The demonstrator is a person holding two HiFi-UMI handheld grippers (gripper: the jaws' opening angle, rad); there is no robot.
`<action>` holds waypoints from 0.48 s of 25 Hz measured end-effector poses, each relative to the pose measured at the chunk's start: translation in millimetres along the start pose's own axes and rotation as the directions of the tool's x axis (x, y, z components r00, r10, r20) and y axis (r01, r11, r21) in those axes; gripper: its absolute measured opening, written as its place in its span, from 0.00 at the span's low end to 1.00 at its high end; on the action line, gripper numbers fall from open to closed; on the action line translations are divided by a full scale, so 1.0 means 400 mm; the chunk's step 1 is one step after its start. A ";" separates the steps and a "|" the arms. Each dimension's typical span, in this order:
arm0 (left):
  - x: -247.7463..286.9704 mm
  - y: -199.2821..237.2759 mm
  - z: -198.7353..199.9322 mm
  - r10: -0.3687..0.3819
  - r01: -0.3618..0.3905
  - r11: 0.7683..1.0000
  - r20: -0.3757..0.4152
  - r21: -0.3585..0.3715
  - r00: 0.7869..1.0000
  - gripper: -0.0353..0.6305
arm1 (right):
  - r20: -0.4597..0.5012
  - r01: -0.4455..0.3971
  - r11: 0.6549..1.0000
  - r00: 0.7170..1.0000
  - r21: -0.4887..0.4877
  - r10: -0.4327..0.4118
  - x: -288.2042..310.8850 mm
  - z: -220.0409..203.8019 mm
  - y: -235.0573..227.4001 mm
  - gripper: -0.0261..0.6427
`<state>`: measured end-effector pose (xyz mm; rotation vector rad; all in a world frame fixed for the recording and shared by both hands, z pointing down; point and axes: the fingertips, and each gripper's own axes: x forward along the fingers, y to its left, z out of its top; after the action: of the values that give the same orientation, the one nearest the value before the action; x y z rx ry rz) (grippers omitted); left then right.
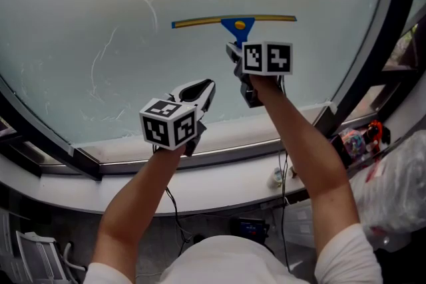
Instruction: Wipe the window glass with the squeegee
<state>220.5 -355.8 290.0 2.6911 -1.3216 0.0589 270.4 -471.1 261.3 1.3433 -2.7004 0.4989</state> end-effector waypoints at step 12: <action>0.008 0.009 -0.072 0.013 -0.014 0.999 -0.042 -0.028 0.999 0.12 | -0.051 -0.010 1.000 0.999 -0.003 0.010 0.023 -0.094 -0.033 0.19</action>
<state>220.3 -356.2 319.3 2.6427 -1.3181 0.0963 272.5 -473.2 301.9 1.2986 -2.6680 0.5220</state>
